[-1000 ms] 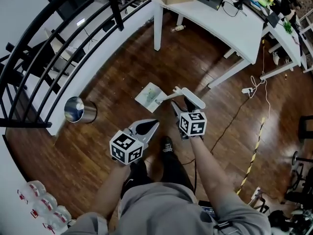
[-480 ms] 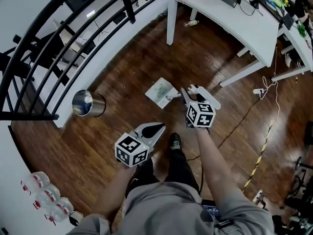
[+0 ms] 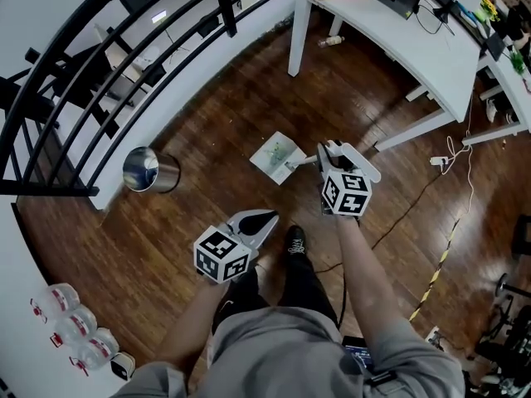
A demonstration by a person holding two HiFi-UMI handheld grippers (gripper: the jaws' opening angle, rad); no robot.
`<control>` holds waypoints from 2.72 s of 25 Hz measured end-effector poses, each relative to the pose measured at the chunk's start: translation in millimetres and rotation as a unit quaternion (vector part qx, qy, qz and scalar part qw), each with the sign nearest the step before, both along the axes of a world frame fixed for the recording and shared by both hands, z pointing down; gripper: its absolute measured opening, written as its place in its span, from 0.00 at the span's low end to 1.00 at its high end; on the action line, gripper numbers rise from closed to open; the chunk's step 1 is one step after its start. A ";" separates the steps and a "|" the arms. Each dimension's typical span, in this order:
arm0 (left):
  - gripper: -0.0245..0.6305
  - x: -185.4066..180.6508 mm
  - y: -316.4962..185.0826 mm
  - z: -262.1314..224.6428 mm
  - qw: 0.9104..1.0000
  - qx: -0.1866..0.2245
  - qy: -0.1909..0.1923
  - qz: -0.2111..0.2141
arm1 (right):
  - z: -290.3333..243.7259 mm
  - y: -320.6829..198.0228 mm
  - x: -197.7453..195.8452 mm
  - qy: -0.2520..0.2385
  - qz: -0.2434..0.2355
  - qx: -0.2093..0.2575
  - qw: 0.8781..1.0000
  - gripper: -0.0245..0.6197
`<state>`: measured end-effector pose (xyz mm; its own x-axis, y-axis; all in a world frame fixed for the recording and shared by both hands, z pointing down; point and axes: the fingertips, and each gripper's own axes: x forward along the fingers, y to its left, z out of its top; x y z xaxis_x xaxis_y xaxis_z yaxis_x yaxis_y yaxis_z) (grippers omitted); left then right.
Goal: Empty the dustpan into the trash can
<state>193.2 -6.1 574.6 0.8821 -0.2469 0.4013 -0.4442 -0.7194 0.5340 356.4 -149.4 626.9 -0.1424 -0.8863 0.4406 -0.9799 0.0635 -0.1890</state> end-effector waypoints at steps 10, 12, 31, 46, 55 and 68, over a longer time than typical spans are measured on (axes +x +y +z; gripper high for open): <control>0.04 -37.1 -15.2 -16.3 0.999 0.018 0.001 -0.049 | -66.8 -5.4 -41.5 0.031 -0.103 0.041 0.993 0.31; 0.04 -56.8 -18.3 -21.0 0.998 0.022 0.002 -0.066 | -88.4 -7.3 -58.8 0.034 -0.125 0.056 0.990 0.31; 0.04 -361.4 -73.7 -94.9 0.954 0.122 -0.023 -0.272 | -310.4 -41.3 -339.7 -0.020 -0.308 0.228 0.923 0.29; 0.04 -493.7 -108.4 -114.6 0.892 0.132 -0.053 -0.429 | -369.7 -102.2 -532.5 -0.101 -0.491 0.263 0.825 0.21; 0.04 -527.3 -119.8 -112.0 0.858 0.119 -0.077 -0.493 | -354.1 -128.4 -592.2 -0.144 -0.564 0.228 0.780 0.21; 0.04 -584.4 -115.0 -94.8 0.828 0.101 -0.078 -0.546 | -314.2 -169.4 -688.9 -0.148 -0.605 0.135 0.770 0.21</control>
<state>-391.2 -121.1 479.8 0.0306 -0.9390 0.3425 -0.9407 0.0888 0.3275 -332.5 -318.8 312.7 -0.9955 -0.0790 0.0527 -0.0885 0.9734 -0.2116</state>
